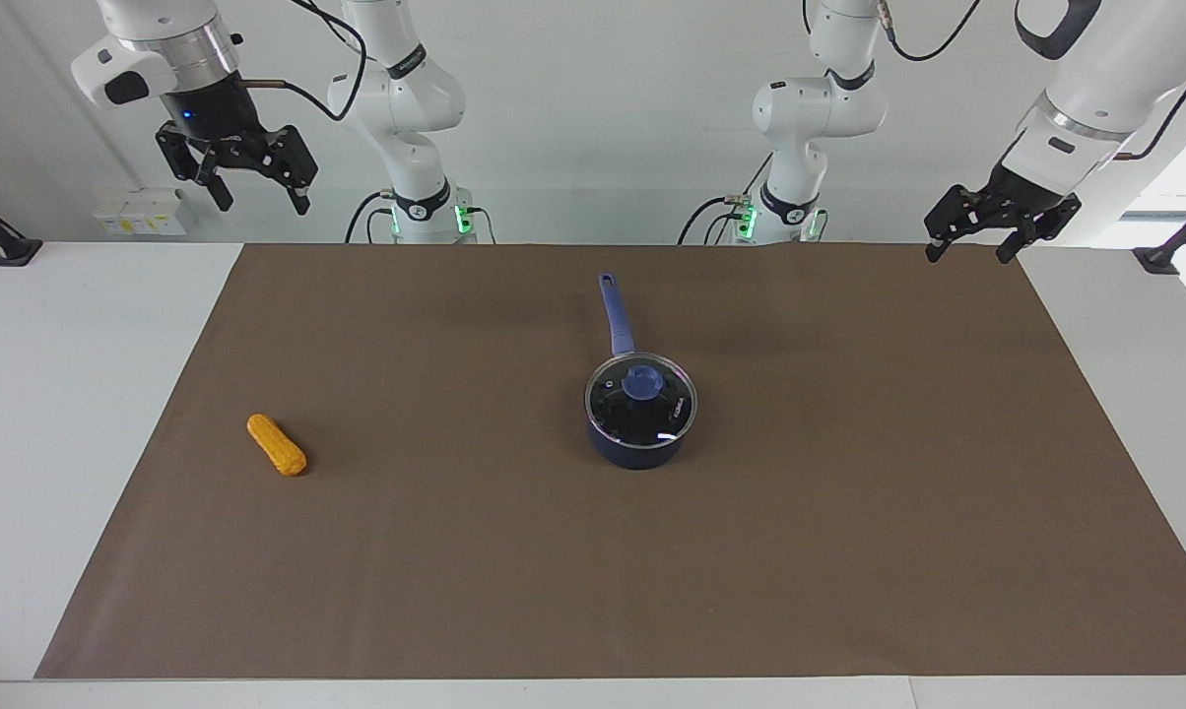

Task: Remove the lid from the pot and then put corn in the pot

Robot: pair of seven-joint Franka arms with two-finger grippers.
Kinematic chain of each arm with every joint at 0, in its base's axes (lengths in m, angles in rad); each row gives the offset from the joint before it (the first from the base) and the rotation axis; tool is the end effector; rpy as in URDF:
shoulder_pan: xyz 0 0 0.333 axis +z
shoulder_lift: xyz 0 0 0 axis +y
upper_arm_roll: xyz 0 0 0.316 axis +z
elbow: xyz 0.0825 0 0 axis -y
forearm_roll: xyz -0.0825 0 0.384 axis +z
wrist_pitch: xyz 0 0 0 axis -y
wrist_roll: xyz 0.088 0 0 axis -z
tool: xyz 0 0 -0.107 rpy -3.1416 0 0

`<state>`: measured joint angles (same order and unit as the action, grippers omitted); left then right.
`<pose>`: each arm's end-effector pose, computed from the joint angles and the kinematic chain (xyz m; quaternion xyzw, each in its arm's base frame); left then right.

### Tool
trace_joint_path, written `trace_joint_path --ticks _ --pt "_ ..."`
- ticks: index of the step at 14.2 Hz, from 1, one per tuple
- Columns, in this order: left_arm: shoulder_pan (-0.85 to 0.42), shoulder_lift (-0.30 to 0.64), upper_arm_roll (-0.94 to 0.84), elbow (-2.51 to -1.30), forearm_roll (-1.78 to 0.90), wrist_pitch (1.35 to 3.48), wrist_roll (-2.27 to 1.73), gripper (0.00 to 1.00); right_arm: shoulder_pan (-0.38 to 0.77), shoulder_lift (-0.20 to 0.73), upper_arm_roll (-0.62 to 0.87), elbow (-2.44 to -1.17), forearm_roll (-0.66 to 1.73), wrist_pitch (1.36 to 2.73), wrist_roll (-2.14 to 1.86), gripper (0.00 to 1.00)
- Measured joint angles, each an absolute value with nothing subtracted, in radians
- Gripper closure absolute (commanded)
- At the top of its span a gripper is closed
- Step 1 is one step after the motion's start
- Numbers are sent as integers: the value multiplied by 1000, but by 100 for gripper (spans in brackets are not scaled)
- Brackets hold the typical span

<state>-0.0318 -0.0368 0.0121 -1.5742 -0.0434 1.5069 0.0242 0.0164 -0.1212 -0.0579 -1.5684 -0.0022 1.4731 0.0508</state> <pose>0.5363 -0.0153 0.6376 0.9994 -0.0230 -0.0152 0.0219 0.5049 -0.0234 0.6811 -0.9989 0.0461 -0.0128 0.0025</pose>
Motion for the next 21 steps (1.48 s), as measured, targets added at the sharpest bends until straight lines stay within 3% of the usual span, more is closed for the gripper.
trace_joint_path --ticks 15,21 --pt "-36 -25 2 -1575 -43 1515 33 0 16 -121 -58 -1568 -2 1473 51 0" --pt "-106 -2 -5 -1614 -36 1575 34 0 16 -121 -58 -1568 -2 1473 51 0"
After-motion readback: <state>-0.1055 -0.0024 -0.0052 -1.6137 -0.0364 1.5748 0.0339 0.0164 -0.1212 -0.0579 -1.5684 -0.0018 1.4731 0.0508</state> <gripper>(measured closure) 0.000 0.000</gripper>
